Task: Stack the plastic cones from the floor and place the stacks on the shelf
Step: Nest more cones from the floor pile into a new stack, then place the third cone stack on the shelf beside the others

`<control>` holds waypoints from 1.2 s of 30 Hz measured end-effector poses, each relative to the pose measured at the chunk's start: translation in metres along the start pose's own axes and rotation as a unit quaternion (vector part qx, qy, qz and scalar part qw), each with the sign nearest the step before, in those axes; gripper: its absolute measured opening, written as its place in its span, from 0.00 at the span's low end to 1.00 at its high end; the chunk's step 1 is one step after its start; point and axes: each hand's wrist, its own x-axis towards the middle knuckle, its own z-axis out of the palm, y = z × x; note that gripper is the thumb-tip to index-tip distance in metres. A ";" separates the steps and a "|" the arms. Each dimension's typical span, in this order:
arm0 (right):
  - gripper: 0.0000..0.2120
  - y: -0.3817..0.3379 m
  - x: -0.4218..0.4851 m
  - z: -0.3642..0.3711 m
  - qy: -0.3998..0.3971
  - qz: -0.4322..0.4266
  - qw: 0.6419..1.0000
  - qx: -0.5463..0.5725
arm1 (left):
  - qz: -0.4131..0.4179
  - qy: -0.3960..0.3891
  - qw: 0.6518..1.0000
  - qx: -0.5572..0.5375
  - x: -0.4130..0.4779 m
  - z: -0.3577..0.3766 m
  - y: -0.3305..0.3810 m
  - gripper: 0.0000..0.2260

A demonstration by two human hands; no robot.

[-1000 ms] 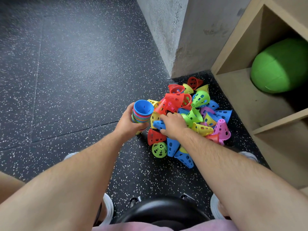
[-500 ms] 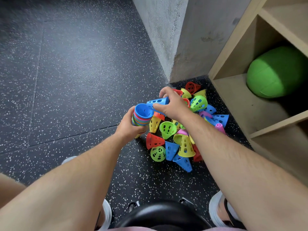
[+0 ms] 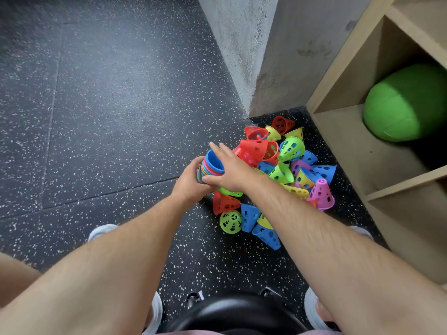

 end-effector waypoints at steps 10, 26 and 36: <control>0.46 0.002 0.007 -0.002 0.069 -0.004 0.994 -0.085 | -0.073 -0.017 0.994 0.082 0.016 0.008 -0.012 0.33; 0.27 -0.099 -0.079 -0.298 0.259 -0.114 0.957 0.057 | 0.308 0.147 0.937 -0.080 0.011 -0.043 0.270 0.33; 0.35 -0.136 -0.252 -0.478 0.392 -0.220 0.893 -0.030 | 0.471 0.057 0.873 -0.108 -0.035 -0.062 0.517 0.29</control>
